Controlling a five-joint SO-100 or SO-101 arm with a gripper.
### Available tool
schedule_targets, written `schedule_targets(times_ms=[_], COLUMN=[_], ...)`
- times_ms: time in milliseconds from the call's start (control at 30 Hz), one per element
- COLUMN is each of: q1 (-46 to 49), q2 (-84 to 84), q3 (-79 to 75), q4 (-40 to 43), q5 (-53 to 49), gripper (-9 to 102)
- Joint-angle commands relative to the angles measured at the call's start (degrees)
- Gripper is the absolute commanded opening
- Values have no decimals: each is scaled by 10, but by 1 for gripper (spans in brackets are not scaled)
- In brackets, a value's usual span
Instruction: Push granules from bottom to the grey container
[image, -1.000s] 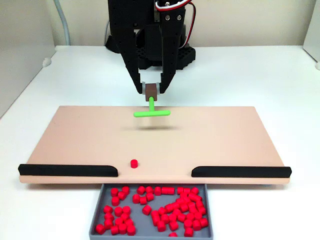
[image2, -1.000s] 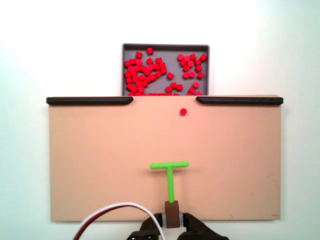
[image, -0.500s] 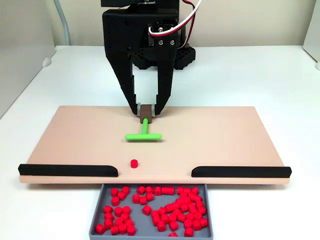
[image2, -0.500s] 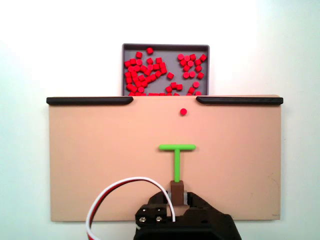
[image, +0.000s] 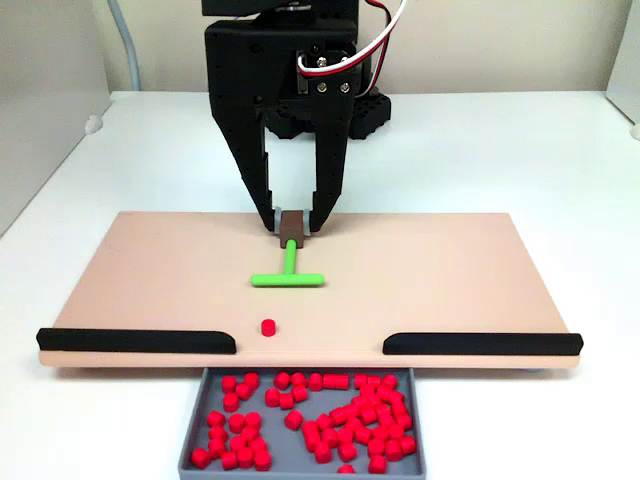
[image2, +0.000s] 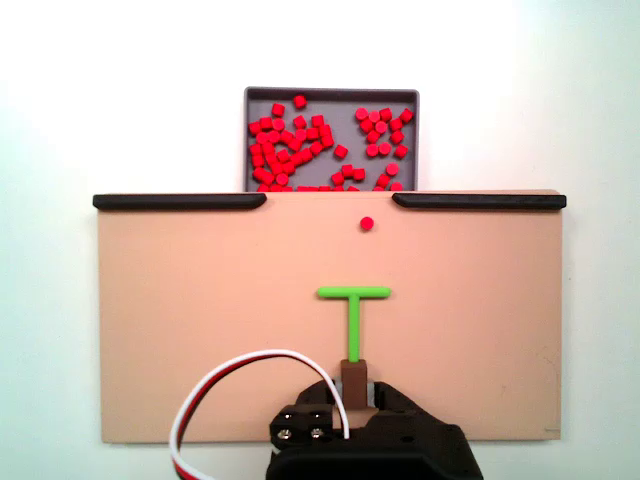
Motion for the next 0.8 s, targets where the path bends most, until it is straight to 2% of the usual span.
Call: schedule_targets(times_ms=[0, 167, 767], q1=[-5, -8, -4], q2=[-40, -54, -81], q3=[2, -1, -35], q4=[-3, -25, -25], q5=[-6, -7, -15], gripper=[0, 0, 0])
